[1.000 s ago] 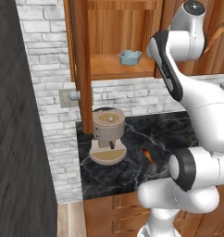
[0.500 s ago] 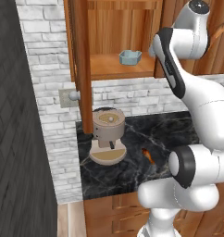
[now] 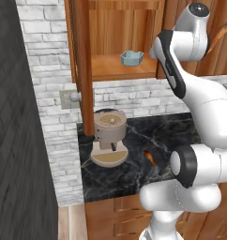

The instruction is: Retrieve the tupperware from the cabinet, then place the raw meat into the tupperware to avoid contamination.

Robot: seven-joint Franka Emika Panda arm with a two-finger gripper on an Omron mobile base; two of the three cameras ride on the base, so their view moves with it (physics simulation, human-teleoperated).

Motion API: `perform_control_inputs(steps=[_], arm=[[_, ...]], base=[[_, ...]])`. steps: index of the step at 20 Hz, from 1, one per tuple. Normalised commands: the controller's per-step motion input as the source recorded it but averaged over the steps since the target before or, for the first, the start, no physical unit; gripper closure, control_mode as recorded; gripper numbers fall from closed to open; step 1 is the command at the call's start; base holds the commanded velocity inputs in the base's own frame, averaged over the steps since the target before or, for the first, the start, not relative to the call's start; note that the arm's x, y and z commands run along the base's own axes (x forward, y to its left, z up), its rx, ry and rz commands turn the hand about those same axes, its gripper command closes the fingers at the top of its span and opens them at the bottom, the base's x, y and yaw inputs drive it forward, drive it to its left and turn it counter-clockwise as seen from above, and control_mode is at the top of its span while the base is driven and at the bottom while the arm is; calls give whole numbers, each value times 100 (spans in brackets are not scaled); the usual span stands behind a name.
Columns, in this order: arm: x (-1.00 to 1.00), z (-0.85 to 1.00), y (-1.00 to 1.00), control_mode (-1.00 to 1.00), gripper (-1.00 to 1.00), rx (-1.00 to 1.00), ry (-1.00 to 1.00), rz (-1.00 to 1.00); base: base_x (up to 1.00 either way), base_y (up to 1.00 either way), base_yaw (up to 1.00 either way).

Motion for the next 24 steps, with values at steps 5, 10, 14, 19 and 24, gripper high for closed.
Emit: perform_control_inputs(steps=[5, 10, 14, 19, 24], arm=[[7, -5, -4, -100, -100, 0, 0, 0], [0, -5, 0, -100, 100, 0, 0, 0], [0, -9, 0, -100, 100, 0, 1, 0], [0, -8, 0, -100, 100, 0, 3, 0], [-5, -6, -5, -100, 100, 0, 4, 0]], base=[[0, 0, 0], [0, 0, 0], [0, 0, 0], [0, 0, 0], [0, 0, 0]])
